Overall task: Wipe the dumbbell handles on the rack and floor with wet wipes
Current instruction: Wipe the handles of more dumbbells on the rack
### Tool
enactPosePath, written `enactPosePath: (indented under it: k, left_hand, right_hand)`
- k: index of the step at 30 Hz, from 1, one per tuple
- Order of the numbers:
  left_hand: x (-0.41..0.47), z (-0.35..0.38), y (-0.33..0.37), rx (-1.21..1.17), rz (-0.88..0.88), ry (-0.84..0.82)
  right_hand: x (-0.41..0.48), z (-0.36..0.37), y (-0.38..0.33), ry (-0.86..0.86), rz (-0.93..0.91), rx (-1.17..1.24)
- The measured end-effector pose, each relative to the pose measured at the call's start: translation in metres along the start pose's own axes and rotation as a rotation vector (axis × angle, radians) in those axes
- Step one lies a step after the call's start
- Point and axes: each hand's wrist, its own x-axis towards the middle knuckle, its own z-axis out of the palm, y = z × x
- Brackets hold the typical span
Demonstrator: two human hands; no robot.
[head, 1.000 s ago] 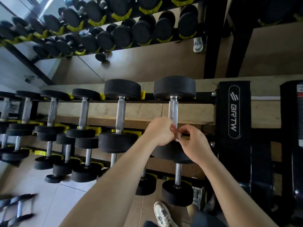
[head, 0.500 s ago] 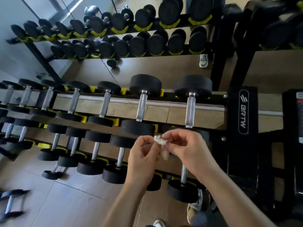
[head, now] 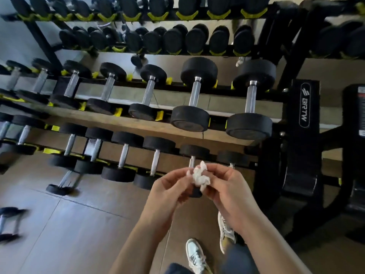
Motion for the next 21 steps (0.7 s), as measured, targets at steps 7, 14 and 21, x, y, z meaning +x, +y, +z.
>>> enactPosePath:
  k: [7, 14, 21]
  left_hand:
    - [0.009, -0.009, -0.032, 0.175, 0.145, 0.074]
    - [0.05, 0.016, -0.076, -0.309, -0.155, 0.088]
    - [0.108, 0.02, -0.134, -0.604, -0.208, 0.209]
  right_hand:
    - [0.004, -0.003, 0.021, 0.185, -0.202, -0.409]
    - [0.036, -0.038, 0.048, 0.192, -0.057, -0.164]
    - [0.081, -0.088, 0.078, 0.095, 0.154, 0.673]
